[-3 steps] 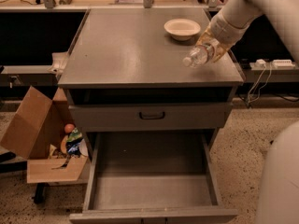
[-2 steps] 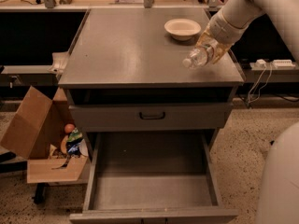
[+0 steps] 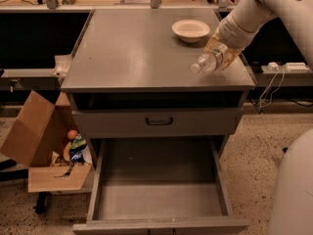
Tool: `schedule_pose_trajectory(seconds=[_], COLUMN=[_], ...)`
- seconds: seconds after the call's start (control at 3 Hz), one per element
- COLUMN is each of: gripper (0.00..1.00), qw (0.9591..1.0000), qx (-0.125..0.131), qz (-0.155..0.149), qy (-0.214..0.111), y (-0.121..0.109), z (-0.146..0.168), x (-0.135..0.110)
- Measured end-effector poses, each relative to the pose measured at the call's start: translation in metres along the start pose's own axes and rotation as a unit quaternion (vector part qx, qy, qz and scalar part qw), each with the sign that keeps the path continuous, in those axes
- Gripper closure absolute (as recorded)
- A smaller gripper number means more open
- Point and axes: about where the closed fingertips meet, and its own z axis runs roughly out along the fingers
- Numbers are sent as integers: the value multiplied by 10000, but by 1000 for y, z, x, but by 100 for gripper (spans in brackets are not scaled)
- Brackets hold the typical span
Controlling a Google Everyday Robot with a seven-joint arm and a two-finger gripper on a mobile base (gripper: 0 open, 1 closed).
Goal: Place water bottle into middle drawer
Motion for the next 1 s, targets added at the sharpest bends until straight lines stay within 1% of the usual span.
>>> schedule_pose_trajectory(seconds=[0.33, 0.67, 1.0], gripper=[100, 100, 100], qw=[9995, 9970, 9944], qx=[61, 90, -3], qz=[-191, -439, -529], qy=[-254, -627, -918], y=[-1, 12, 29], z=[-11, -34, -40], x=[-30, -88, -128])
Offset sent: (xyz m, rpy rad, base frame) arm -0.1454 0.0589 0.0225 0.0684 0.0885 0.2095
